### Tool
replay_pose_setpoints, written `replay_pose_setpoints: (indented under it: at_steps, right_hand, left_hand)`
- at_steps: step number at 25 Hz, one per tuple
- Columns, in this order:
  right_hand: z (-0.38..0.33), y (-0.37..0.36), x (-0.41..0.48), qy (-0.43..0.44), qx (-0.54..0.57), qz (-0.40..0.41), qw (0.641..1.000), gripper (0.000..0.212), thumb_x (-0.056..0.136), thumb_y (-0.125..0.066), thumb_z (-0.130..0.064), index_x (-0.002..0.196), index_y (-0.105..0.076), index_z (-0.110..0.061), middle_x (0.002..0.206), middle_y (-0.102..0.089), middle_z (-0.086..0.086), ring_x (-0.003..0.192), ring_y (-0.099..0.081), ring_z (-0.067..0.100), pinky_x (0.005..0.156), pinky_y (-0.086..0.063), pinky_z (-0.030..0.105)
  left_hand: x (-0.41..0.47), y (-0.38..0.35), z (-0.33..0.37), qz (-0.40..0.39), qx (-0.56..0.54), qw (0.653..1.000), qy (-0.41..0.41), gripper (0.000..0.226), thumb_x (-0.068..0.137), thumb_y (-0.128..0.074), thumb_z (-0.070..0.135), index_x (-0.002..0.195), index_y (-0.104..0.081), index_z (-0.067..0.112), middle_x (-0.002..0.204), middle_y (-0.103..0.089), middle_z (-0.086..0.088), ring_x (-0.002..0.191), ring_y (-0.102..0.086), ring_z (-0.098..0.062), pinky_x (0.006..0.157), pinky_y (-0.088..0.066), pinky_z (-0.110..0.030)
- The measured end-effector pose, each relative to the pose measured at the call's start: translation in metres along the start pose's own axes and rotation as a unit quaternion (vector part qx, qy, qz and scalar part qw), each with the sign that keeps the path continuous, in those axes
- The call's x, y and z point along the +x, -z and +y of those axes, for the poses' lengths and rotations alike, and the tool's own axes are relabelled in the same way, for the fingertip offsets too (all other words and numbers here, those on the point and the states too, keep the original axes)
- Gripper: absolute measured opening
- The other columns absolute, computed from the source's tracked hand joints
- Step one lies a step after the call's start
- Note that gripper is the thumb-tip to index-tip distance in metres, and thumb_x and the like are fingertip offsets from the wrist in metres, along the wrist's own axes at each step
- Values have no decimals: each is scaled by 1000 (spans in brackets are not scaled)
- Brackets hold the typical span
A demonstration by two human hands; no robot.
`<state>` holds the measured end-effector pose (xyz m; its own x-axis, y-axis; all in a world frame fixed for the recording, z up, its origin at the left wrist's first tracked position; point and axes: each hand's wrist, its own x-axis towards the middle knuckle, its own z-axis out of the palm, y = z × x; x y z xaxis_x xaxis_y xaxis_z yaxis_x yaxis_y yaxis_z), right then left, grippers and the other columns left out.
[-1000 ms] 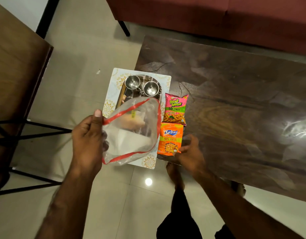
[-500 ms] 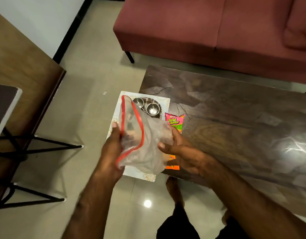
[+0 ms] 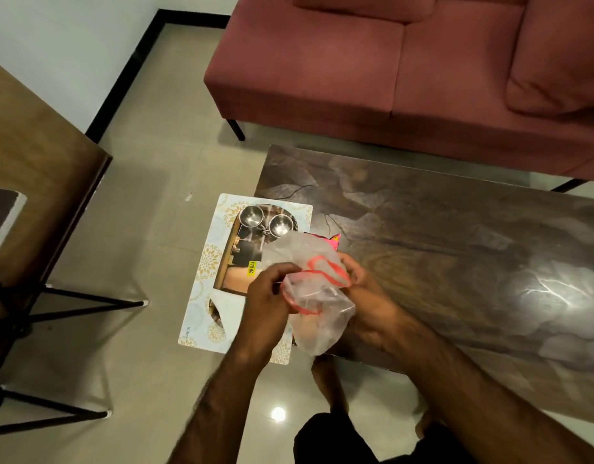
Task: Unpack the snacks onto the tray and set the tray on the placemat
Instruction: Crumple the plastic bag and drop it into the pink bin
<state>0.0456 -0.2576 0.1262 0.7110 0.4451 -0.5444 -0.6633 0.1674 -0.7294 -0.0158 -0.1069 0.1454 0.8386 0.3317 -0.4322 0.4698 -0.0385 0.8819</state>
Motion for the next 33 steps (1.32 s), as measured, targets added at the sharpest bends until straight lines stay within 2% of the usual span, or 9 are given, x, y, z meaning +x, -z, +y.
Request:
replay_pose_setpoints:
  at_steps: [3, 6, 9, 13, 16, 20, 27, 30, 33]
  right_hand:
    - [-15, 10, -8, 19, 91, -27, 995, 41, 67, -71, 2, 108, -69, -6, 95, -77, 14, 77, -75, 25, 63, -63, 34]
    - [-24, 15, -14, 18, 118, -15, 993, 20, 73, -64, 14, 86, -67, -2, 70, -75, 12, 55, -72, 18, 48, -59, 27]
    - [-25, 11, -18, 3, 92, 34, 995, 29, 83, -50, 24, 75, -64, 0, 59, -69, 13, 47, -66, 19, 42, -54, 26]
    - [-32, 14, -25, -3, 57, 63, 996, 45, 83, -53, 19, 118, -63, -6, 105, -73, 20, 90, -71, 34, 67, -63, 42]
    - [-41, 27, -37, 1, 0, 11, 1000, 82, 76, -72, 5, 144, -48, -34, 138, -63, 12, 122, -65, 35, 99, -55, 55]
    - [-47, 37, -52, 12, -64, -39, 997, 101, 72, -84, -4, 144, -39, -59, 143, -60, -4, 120, -69, 24, 90, -60, 52]
    - [-73, 45, -59, 142, -150, 71, 976, 26, 88, -72, 4, 107, -75, -14, 98, -79, 11, 79, -76, 30, 62, -61, 47]
    - [-88, 59, -65, 163, -156, 111, 968, 8, 86, -69, 11, 93, -69, 13, 108, -77, 19, 71, -71, 35, 55, -56, 40]
    - [-100, 65, -74, 187, -207, 121, 953, 8, 82, -68, 16, 87, -66, 22, 109, -74, 19, 77, -70, 29, 49, -56, 32]
  left_hand:
    - [5, 15, 4, 90, -122, 988, 39, 22, 91, -67, 37, 113, -62, 40, 114, -65, 6, 103, -65, -20, 66, -61, -30]
    - [2, 18, 11, -86, -180, 976, 81, 63, 75, -72, 65, 132, -45, 61, 140, -51, 12, 124, -56, -19, 78, -61, -50]
    - [-3, -9, 21, -162, -155, 973, 49, 70, 77, -81, 48, 135, -44, 60, 138, -57, 15, 128, -58, -22, 90, -57, -57]
    - [-3, -36, 26, -46, -96, 993, -45, 47, 84, -77, 3, 125, -59, 17, 121, -69, -7, 113, -67, -27, 88, -57, -59]
    - [-3, -40, 27, 15, -96, 995, -35, 14, 86, -71, -3, 96, -63, 1, 90, -74, -13, 79, -74, -25, 62, -61, -54]
    - [3, -49, 36, 28, -129, 991, -27, 31, 79, -70, -13, 65, -54, 9, 64, -65, -5, 59, -63, -16, 51, -51, -31]
    - [5, -67, 55, -126, -93, 986, -64, 32, 83, -59, -6, 87, -65, 25, 95, -70, -5, 78, -71, -20, 59, -59, -35]
    - [5, -64, 64, -248, -193, 949, 16, 50, 84, -69, 20, 128, -54, 39, 128, -64, -3, 101, -73, -34, 62, -61, -51]
    - [-1, -84, 77, -311, -115, 943, 20, 61, 80, -79, 46, 133, -49, 43, 126, -66, 0, 99, -74, -35, 60, -60, -47]
